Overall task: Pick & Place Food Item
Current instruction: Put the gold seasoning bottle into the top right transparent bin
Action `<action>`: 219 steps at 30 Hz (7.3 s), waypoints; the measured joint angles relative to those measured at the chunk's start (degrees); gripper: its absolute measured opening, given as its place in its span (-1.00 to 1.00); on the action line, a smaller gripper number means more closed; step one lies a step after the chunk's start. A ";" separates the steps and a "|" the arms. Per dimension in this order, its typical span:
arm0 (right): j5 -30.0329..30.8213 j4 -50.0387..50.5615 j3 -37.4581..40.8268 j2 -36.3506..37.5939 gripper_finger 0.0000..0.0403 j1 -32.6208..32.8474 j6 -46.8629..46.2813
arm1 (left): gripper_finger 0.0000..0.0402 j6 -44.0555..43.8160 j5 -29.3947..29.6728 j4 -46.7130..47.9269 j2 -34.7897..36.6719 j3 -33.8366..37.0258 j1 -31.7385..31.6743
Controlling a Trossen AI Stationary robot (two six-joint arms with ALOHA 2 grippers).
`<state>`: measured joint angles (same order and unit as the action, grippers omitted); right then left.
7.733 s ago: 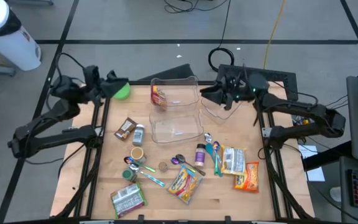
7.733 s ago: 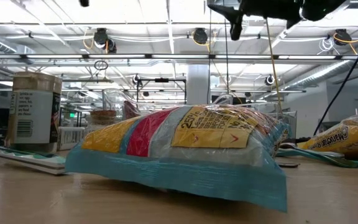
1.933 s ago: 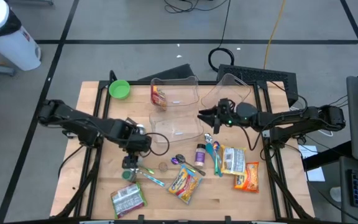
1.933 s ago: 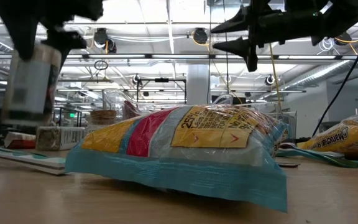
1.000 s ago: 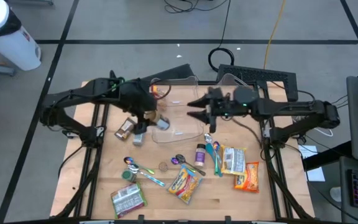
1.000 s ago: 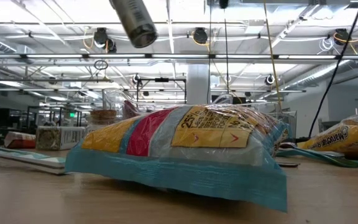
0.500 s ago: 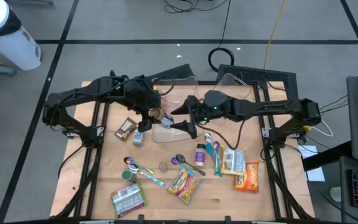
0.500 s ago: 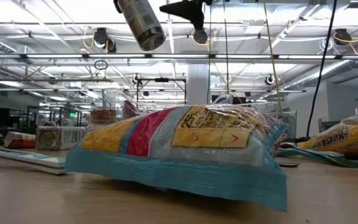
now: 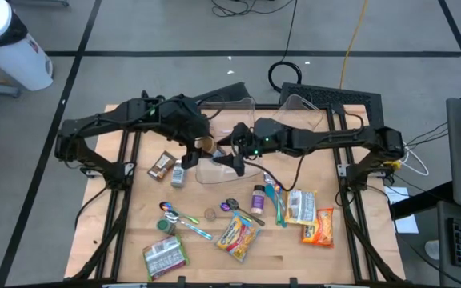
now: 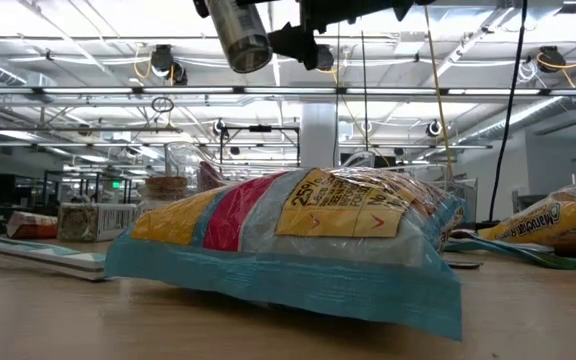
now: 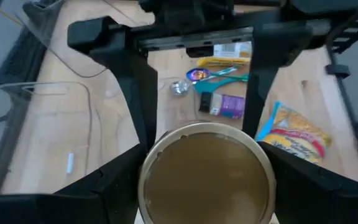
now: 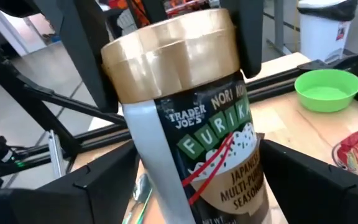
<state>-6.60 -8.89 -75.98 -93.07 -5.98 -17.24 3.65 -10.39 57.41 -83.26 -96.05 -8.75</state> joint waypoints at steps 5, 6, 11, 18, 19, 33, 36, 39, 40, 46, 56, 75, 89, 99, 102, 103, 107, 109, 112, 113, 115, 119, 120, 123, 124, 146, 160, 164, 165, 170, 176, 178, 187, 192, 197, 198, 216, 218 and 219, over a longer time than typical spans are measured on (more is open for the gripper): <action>-0.28 -1.29 0.02 -0.21 0.59 -0.24 0.34 | 0.40 -0.31 -0.44 -1.35 0.04 0.00 0.00; -0.28 -1.82 0.02 -0.21 0.59 -0.21 0.34 | 0.40 -0.29 -0.58 -1.40 0.11 0.00 0.00; -0.19 -3.88 0.11 -0.32 0.59 -0.28 0.61 | 0.40 0.15 -1.17 -2.42 0.11 -0.04 0.00; -2.65 -7.34 0.09 -0.81 0.59 -0.28 -0.63 | 0.40 0.10 -4.08 -6.50 -0.26 -0.04 0.04; -2.68 -7.86 0.09 -0.95 0.59 -0.26 -1.10 | 0.40 -0.24 -4.26 -6.75 -0.47 -0.04 0.04; -6.18 -8.43 0.06 -0.95 0.33 -0.26 -0.78 | 0.40 -2.62 -5.75 -8.19 -0.74 -0.04 0.09; -6.16 -8.42 0.04 -0.95 0.35 -0.26 -0.92 | 0.40 -2.72 -5.56 -8.22 -0.74 -0.04 0.09; -5.30 -8.33 0.04 -0.95 0.35 -0.26 -2.27 | 0.56 -3.34 -4.71 -8.22 -0.74 -0.04 -0.38; -4.95 -8.35 0.02 -0.95 0.34 -0.31 -2.47 | 0.65 -3.83 -4.37 -8.28 -0.74 -0.04 -0.58; -4.13 -8.96 0.09 -0.99 0.30 -0.99 -2.51 | 0.95 -4.69 -1.71 -8.30 -0.46 -0.04 -1.66; -3.87 -13.47 0.11 0.06 0.30 -4.56 -4.80 | 0.78 -4.03 0.19 -7.76 6.57 -0.07 -6.61; -3.96 -17.54 -3.59 3.77 0.34 -8.35 -2.29 | 0.78 -10.60 3.29 -10.62 12.31 -0.11 -10.35; -3.95 -16.62 -3.67 3.79 0.32 -8.30 -1.23 | 0.89 -11.68 -1.62 -10.82 1.21 -0.04 -8.16; -4.01 -16.42 -3.67 3.79 0.36 -8.17 -0.60 | 0.98 -12.37 -10.52 -16.09 -2.86 -0.04 -7.60; -4.05 -16.39 -3.67 3.79 0.31 -7.79 -0.64 | 0.99 -12.70 -10.27 -18.02 -3.41 -0.02 -7.50; -4.02 -16.40 -3.67 3.79 0.29 -7.77 -0.48 | 0.99 -12.84 -9.31 -19.04 -3.50 -0.02 -7.52; -4.14 -16.48 -3.67 3.79 0.29 -7.39 -0.48 | 0.98 -13.04 -5.89 -20.19 -3.45 -0.02 -7.48; -4.12 -16.65 -3.67 3.79 0.29 -7.19 -0.50 | 0.98 -13.61 -5.14 -20.98 -3.46 -0.02 -7.46; -3.83 -17.65 -3.67 3.79 0.32 -7.08 -0.96 | 0.99 -14.27 -4.06 -21.71 -3.45 -0.02 -7.39; -3.83 -18.37 -3.67 3.79 0.32 -7.08 -1.33 | 0.99 -14.34 -3.32 -21.75 -3.45 -0.02 -7.39; -4.17 -19.48 -3.63 3.79 0.30 -7.08 -1.52 | 0.99 -14.71 -3.30 -21.83 -3.45 -0.02 -7.40; -5.00 -22.25 -3.61 3.79 0.29 -7.08 -1.99 | 0.99 -14.71 -4.12 -23.60 -3.45 -0.02 -7.17; -5.52 -23.00 -3.61 3.79 0.29 -7.08 -2.33 | 0.99 -14.58 -4.36 -24.21 -3.45 -0.02 -7.08; -5.67 -24.49 -3.61 3.79 0.30 -6.89 -3.09 | 0.99 -13.95 -4.59 -25.86 -3.45 -0.02 -6.82; -5.59 -24.62 -3.61 3.79 0.32 -6.72 -3.07 | 0.99 -13.87 -4.80 -26.20 -3.45 -0.02 -6.82; -6.38 -25.54 -3.61 3.79 0.30 -5.31 -3.68 | 0.39 -12.98 -4.55 -27.47 -3.72 -0.02 -6.73; -7.19 -24.82 -3.63 3.73 0.45 -5.30 -3.20 | 0.39 -6.44 -1.48 -21.79 -1.99 0.00 -6.84; -7.18 -24.32 -3.63 3.73 0.45 -5.61 -2.49 | 0.39 -5.47 -0.32 -18.91 -0.89 0.02 -6.70; -7.21 -24.20 -3.63 3.73 0.45 -5.93 -2.41 | 0.39 -5.19 0.08 -18.44 -0.55 0.02 -6.69; -7.93 -21.50 -3.63 3.76 0.45 -6.92 -1.98 | 0.39 -4.02 1.93 -14.11 0.55 0.02 -6.49; -11.15 -17.06 -3.70 3.81 0.45 -7.83 -1.61 | 0.39 -2.72 1.92 -8.47 2.40 0.07 -6.60; -11.50 -15.33 -3.72 3.81 0.45 -7.80 -1.51 | 0.39 -2.52 1.86 -6.52 2.94 0.07 -6.49; -11.95 -13.88 -3.72 3.81 0.46 -7.84 -2.43 | 0.39 -2.21 1.77 -3.88 3.87 0.04 -6.45; -16.03 -11.00 -3.72 3.82 0.46 -8.28 -4.50 | 0.39 -1.63 -1.10 -2.65 3.82 0.04 -6.45; -17.82 -9.20 -3.72 3.90 0.46 -8.15 -4.24 | 0.39 -1.97 -3.13 -1.63 3.82 0.04 -6.45; -18.19 -9.14 -3.72 3.90 0.46 -8.17 -4.31 | 0.39 -1.96 -3.17 -1.29 3.82 0.04 -6.45; -20.09 -6.66 -3.72 3.90 0.36 -8.21 -4.32 | 0.39 -3.86 -3.57 -0.46 3.72 0.04 -6.38; -20.23 -6.60 -3.72 3.90 0.36 -8.21 -4.32 | 0.42 -4.14 -3.61 -0.48 3.72 0.04 -6.38; -20.38 -6.61 -3.72 3.90 0.36 -8.21 -4.33 | 0.47 -4.09 -3.71 -0.48 3.72 0.04 -6.38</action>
<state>-26.98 -15.49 -79.70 -89.17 -14.20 -21.57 -0.44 -14.10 56.92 -79.55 -96.01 -15.13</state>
